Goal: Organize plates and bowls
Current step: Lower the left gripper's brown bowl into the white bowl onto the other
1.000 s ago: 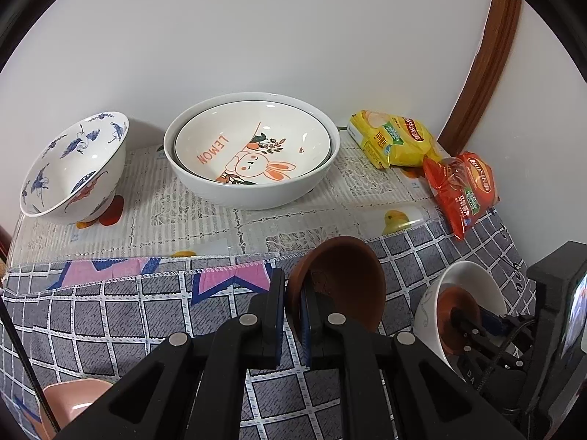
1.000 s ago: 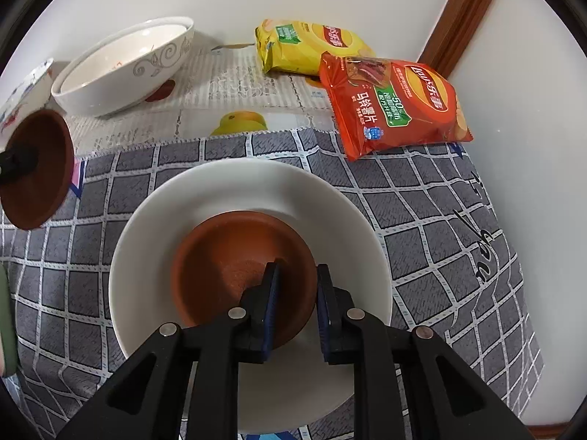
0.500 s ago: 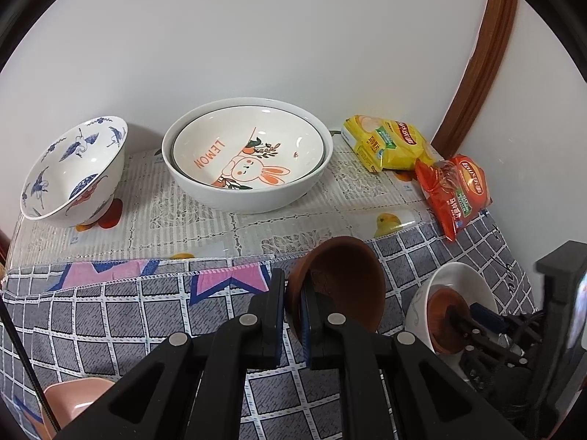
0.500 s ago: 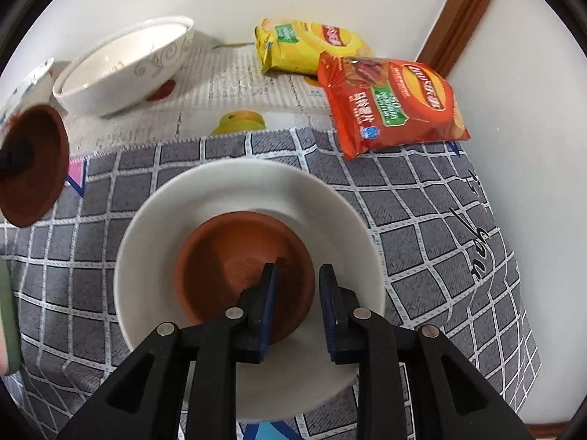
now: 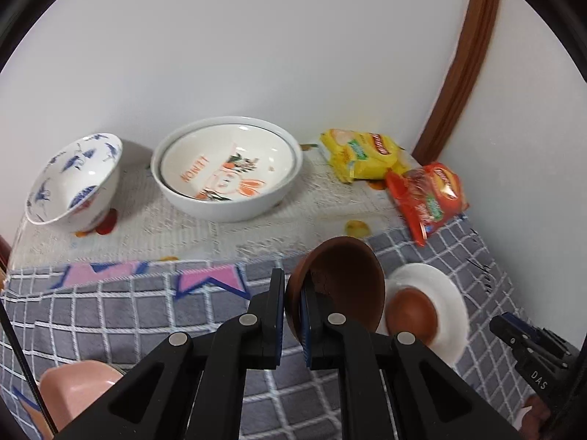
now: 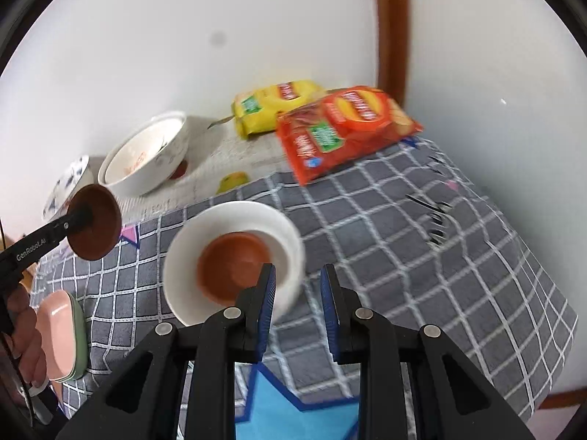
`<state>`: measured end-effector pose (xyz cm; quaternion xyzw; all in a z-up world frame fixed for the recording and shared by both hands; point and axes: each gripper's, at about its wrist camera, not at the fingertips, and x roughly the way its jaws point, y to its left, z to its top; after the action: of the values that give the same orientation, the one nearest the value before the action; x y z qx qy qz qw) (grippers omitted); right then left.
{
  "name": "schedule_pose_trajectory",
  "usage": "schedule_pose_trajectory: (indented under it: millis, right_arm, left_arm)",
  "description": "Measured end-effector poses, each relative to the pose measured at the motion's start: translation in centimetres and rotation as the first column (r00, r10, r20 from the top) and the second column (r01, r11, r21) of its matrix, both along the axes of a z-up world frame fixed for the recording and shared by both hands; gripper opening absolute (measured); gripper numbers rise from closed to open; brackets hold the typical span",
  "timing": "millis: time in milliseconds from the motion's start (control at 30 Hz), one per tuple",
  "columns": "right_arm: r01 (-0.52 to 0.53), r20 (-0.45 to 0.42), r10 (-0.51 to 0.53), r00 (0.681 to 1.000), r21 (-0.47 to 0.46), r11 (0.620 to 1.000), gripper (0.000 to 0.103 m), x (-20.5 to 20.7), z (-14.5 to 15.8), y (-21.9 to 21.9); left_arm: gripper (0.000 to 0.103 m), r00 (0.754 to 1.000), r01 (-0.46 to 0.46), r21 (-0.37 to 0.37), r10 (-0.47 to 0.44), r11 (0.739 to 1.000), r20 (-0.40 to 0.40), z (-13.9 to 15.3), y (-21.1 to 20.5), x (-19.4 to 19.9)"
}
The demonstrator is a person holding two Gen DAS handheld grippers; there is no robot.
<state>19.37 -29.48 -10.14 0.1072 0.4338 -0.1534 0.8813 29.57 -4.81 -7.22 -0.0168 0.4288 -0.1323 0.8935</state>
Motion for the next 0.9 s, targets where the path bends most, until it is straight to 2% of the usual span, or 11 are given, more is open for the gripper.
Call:
schedule_pose_trajectory:
  millis: [400,600,767,900]
  right_arm:
    - [0.026,0.034,-0.025,0.999,-0.030,0.999,0.025,-4.5,0.2,-2.8]
    - [0.012,0.039,-0.009,0.999,-0.076,0.997,0.025,-6.0,0.2,-3.8]
    - [-0.016,0.032,0.019,0.999,-0.073,0.997,0.025,-6.7,-0.5,-4.5]
    - [-0.029,0.025,0.031,0.999,-0.072,0.997,0.025,-7.0,-0.9,-4.6]
  left_arm:
    - [0.008,0.998,0.061,0.017,-0.061,0.998,-0.023,0.3,-6.4,-1.4]
    - [0.008,0.997,0.056,0.043,-0.053,0.997,-0.055,-1.0,-8.8,-1.5]
    - [0.009,0.995,0.030,0.061,-0.024,0.998,-0.092,-2.5,-9.6,-1.2]
    - [0.009,0.992,0.025,0.039,-0.020,0.999,-0.127,-3.4,-9.9,-0.9]
